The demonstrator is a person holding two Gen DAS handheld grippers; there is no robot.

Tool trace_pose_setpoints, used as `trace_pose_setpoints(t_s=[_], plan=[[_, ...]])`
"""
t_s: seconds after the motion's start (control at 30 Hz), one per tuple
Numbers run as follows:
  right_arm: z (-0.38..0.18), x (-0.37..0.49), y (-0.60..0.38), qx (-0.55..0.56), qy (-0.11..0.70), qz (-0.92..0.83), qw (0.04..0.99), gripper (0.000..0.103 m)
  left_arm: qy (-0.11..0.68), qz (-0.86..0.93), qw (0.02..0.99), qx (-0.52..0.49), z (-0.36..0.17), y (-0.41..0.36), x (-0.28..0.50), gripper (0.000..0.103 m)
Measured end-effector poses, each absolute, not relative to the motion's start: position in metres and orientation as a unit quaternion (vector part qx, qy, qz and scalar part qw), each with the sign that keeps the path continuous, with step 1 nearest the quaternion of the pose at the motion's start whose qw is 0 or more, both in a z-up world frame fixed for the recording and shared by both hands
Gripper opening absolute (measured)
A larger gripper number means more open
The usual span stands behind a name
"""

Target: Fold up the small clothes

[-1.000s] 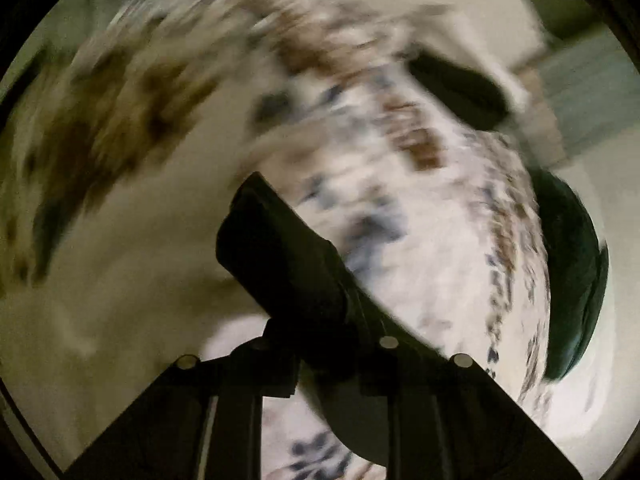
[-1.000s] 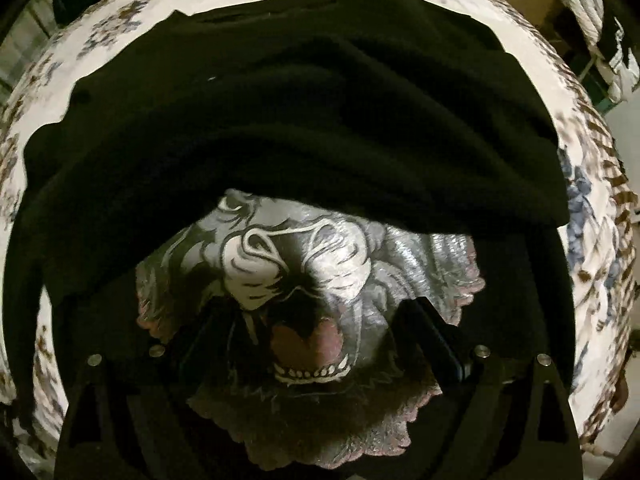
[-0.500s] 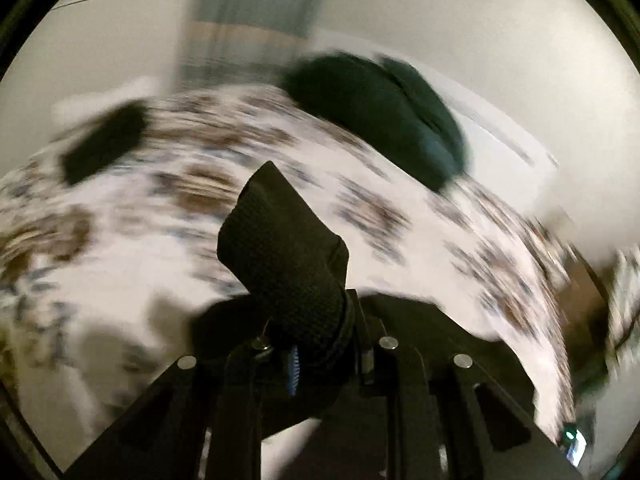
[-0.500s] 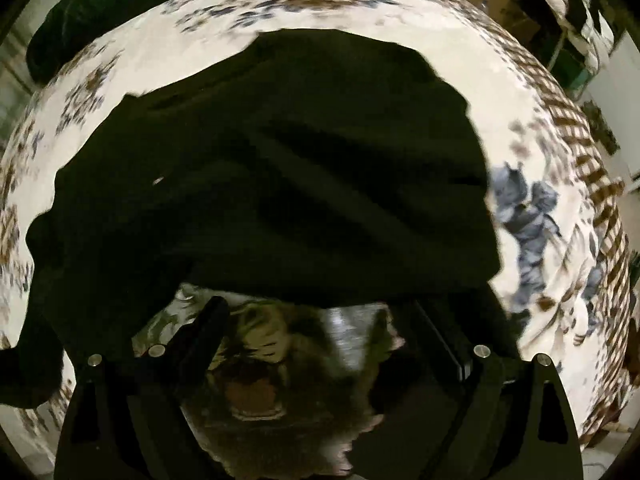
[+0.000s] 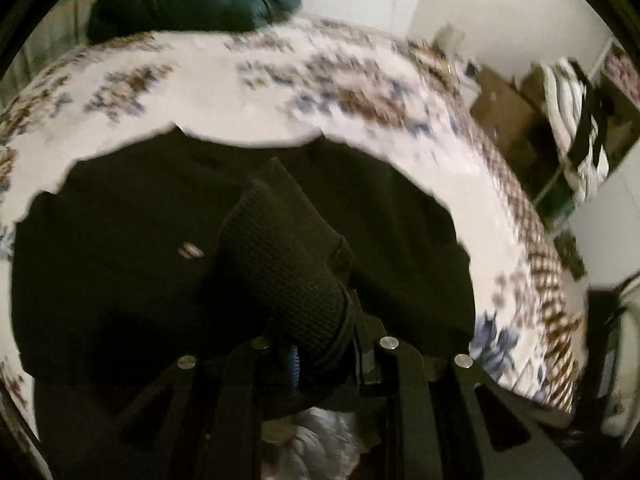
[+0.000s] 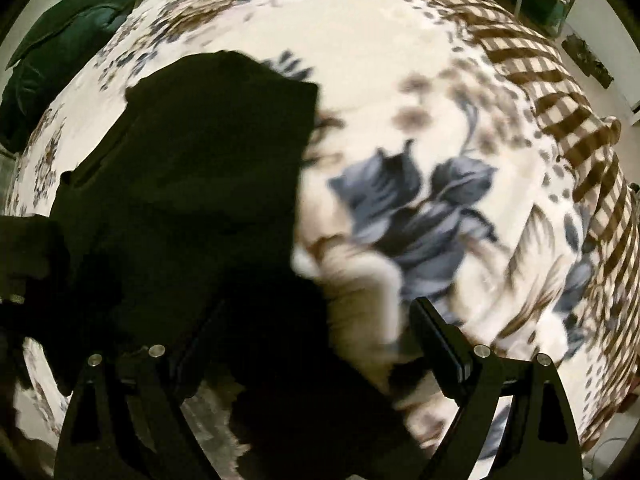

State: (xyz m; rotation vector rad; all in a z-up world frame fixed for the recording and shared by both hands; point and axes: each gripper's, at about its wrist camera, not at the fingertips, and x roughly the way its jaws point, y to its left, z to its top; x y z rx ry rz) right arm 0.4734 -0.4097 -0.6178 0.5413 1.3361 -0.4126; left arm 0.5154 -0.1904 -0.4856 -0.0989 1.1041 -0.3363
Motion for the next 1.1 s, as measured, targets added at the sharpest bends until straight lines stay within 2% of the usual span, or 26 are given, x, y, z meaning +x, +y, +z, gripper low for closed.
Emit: trace_pose_setpoints(t_s=[0.1,0.13,0.17,0.23,0.33,0.47,0.6,0.73,0.77,0.8,0.87,1.1], plan=[[-0.616,0.471,-0.420,0.253,0.606,-0.174,0.734,0.093,0.544,-0.151,0.825,-0.026,-0.492,-0.190,0.516,0.029],[-0.614,0.468,-0.424,0.261,0.604,-0.168,0.734,0.093,0.541,-0.147,0.828,-0.024,-0.488,-0.188,0.510,0.045],[-0.611,0.466,-0.429,0.268,0.602,-0.164,0.734,0.093,0.539,-0.145,0.829,-0.025,-0.482,-0.182,0.507,0.072],[-0.602,0.460,-0.438,0.290,0.591,-0.154,0.737,0.093,0.529,-0.137,0.837,-0.035,-0.464,-0.163,0.502,0.095],[-0.586,0.453,-0.443,0.330,0.567,-0.127,0.744,0.093,0.515,-0.110,0.848,-0.058,-0.442,-0.123,0.495,0.095],[-0.570,0.468,-0.429,0.358,0.552,-0.057,0.751,0.093,0.511,-0.009,0.857,-0.067,-0.447,-0.056,0.485,0.095],[-0.570,0.500,-0.391,0.291,0.571,-0.022,0.767,0.093,0.534,0.073,0.838,-0.078,-0.475,0.001,0.485,0.095],[-0.597,0.528,-0.371,0.219,0.615,-0.034,0.757,0.091,0.546,0.113,0.826,-0.083,-0.497,0.030,0.488,0.095],[-0.601,0.532,-0.368,0.202,0.620,-0.040,0.757,0.079,0.545,0.119,0.826,-0.082,-0.500,0.033,0.489,0.095],[-0.603,0.534,-0.365,0.192,0.619,-0.038,0.760,0.052,0.545,0.122,0.826,-0.079,-0.503,0.035,0.490,0.095],[-0.600,0.533,-0.359,0.163,0.613,-0.049,0.771,0.013,0.542,0.124,0.828,-0.077,-0.503,0.037,0.494,0.095],[-0.542,0.520,-0.386,0.161,0.534,-0.091,0.825,0.009,0.533,0.117,0.834,-0.083,-0.493,0.044,0.510,0.095]])
